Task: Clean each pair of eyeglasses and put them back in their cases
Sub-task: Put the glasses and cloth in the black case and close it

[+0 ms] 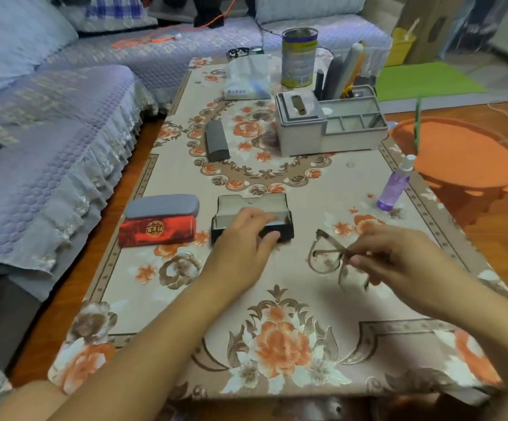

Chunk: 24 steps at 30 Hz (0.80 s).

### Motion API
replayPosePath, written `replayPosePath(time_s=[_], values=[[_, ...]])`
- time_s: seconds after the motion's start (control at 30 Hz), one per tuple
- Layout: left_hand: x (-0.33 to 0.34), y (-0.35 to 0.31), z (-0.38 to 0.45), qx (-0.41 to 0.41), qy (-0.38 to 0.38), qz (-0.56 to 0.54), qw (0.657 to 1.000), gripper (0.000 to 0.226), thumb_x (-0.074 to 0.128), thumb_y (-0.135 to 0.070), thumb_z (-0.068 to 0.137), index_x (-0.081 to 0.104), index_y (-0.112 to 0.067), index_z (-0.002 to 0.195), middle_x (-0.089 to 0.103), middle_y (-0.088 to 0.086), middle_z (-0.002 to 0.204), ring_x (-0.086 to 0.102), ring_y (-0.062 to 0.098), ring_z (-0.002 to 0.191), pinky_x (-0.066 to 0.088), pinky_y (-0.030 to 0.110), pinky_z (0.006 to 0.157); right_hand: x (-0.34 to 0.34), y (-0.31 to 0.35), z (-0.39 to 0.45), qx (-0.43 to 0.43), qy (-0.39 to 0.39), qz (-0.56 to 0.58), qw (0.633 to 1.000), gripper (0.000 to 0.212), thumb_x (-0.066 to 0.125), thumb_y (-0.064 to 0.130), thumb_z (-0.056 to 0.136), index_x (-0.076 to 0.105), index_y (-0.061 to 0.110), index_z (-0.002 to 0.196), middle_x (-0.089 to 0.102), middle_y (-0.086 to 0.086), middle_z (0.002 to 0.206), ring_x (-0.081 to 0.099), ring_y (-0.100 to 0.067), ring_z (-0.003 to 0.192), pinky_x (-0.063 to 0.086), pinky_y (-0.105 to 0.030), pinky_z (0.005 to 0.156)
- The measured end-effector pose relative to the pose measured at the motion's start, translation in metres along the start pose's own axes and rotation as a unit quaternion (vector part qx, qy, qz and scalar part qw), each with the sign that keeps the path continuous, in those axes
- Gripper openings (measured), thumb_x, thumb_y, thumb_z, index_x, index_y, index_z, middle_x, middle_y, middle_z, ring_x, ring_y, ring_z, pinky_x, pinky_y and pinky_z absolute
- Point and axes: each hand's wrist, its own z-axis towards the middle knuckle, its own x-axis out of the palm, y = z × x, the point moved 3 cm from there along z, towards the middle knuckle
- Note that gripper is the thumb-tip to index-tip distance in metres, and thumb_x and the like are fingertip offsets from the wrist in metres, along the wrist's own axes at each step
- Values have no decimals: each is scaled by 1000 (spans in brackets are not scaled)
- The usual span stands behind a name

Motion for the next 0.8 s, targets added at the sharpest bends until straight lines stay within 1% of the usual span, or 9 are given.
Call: replayPosePath(time_s=[0.03,0.1,0.2,0.27,0.4,0.5,0.6,0.7,0.8], values=[[11,9,14,-19,31,89,995,40,56,-29,103,55,-22,142,51,-2,134,57,14,109,49,32,96,-10,-2,3,10,-36,6,999,31,71,16,91,65,44,81,63,7,79,64,-6,65,44,-15,58],[28,15,32,-9,85,230,969,34,54,-24,102,54,-21,136,54,4,127,59,28,111,50,40,84,-24,-4,7,17,-91,8,996,23,71,12,91,69,33,83,63,8,75,62,-2,58,42,-11,55],[28,13,29,80,116,289,947,24,54,-9,96,60,-20,116,59,5,104,58,30,100,46,39,73,-35,3,10,-22,-118,-10,993,10,71,12,90,74,22,91,67,13,79,63,3,60,43,-8,55],[15,16,10,143,144,264,943,25,56,-7,94,62,-22,113,58,2,103,56,26,98,49,41,75,-39,6,10,-77,-138,-30,987,9,70,18,90,74,24,95,68,14,87,65,1,64,49,-12,58],[-11,33,-41,215,202,220,930,38,67,0,85,72,-22,116,61,1,136,57,24,117,54,40,88,-18,13,13,-234,-157,-115,953,13,70,16,93,78,9,101,69,-5,99,67,-15,82,56,-26,75],[-14,49,-63,187,207,192,941,54,68,3,85,67,-30,129,48,1,153,47,24,134,54,45,96,26,22,13,-331,-93,-206,916,19,68,8,92,72,9,111,67,-12,104,67,-28,78,53,-37,58],[-16,54,-85,142,178,117,967,54,61,-5,95,60,-38,138,31,-3,163,35,18,145,39,30,113,66,15,15,-367,-11,-256,894,43,75,-7,80,64,11,117,64,-11,105,63,-26,72,50,-32,51],[-14,56,-107,93,164,45,981,47,55,-12,99,61,-39,136,33,-15,158,44,10,138,45,26,110,84,6,21,-394,18,-267,879,29,68,-5,89,67,6,116,63,-11,108,63,-25,78,53,-34,54],[-11,59,-115,59,165,-1,985,49,49,-13,99,57,-41,138,33,-23,153,45,2,135,47,26,107,93,5,33,-424,44,-275,862,22,57,1,99,67,4,118,65,-12,113,64,-24,91,58,-34,67]])
